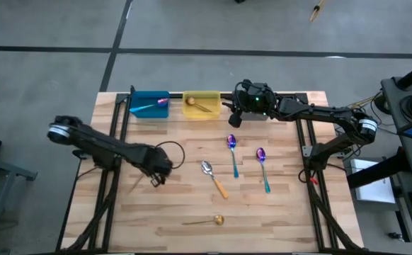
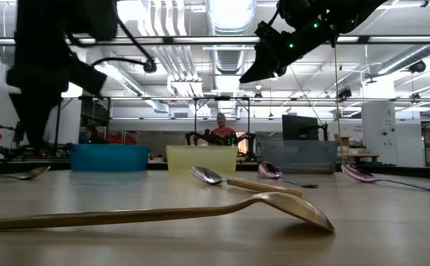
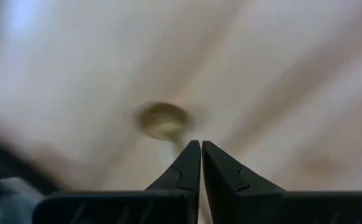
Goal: Sort silverware by color (type)
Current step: Put the gold spoon into the yellow bin
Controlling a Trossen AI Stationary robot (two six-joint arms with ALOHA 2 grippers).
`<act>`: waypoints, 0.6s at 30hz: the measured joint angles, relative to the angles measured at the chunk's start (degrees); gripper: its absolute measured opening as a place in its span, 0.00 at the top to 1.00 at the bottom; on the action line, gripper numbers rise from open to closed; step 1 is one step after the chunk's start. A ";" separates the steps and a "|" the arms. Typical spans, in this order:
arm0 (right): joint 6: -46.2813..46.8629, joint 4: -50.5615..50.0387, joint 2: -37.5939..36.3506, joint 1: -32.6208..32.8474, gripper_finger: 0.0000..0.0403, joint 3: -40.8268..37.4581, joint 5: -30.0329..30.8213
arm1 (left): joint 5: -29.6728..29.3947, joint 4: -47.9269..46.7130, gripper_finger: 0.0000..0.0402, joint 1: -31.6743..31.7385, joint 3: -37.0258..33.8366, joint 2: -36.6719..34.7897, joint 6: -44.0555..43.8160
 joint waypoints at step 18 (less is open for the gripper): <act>-0.12 0.01 0.01 0.00 0.79 0.00 -0.02 | 6.62 5.59 0.97 -1.36 -15.60 -14.25 -25.07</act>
